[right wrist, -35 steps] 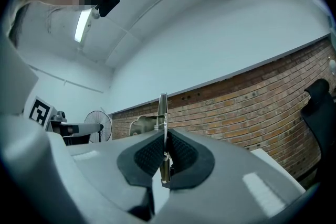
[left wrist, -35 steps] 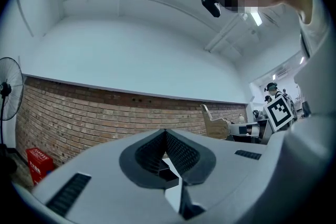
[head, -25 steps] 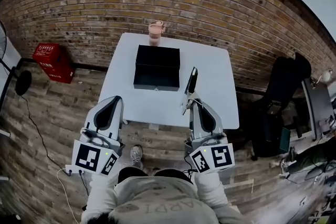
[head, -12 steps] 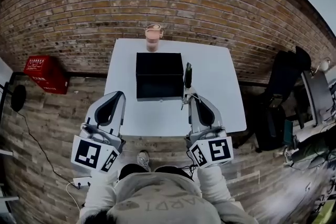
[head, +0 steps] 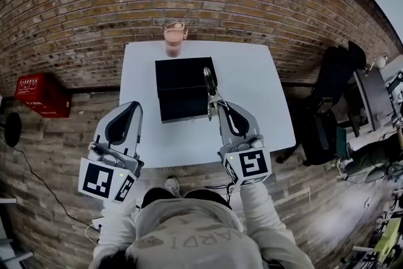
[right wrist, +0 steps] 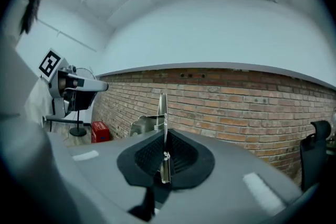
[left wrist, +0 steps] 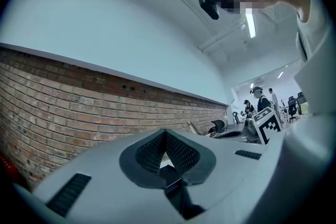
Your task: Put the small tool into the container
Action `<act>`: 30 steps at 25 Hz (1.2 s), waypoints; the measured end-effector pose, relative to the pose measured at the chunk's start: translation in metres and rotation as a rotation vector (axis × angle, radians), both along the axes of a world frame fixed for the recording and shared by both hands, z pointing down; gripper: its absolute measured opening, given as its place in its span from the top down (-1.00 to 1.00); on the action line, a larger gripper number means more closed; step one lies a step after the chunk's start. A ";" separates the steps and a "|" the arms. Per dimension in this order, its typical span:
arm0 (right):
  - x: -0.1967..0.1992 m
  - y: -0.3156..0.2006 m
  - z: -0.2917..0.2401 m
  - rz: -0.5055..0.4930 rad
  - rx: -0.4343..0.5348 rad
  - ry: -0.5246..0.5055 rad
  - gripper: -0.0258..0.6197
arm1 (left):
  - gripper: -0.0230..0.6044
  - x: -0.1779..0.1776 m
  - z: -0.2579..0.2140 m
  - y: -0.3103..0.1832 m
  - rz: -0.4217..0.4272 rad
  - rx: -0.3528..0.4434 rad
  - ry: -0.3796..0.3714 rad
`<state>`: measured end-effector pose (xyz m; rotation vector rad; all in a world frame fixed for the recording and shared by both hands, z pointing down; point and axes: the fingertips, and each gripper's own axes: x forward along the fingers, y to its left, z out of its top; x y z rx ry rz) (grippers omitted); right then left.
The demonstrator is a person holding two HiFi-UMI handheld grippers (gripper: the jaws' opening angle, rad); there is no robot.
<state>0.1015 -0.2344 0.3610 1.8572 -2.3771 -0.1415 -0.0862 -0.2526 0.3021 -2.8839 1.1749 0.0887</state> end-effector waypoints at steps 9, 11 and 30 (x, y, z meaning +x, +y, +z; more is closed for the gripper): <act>-0.014 -0.040 0.045 -0.035 -0.109 0.186 0.89 | 0.91 -0.005 0.020 -0.036 0.025 -0.044 -0.002; -0.016 -0.045 0.057 -0.049 -0.132 0.234 0.89 | 0.91 -0.006 0.026 -0.042 0.028 -0.054 -0.003; -0.030 -0.097 0.155 -0.252 -0.311 0.651 0.89 | 0.91 -0.030 0.050 -0.074 -0.046 -0.121 0.007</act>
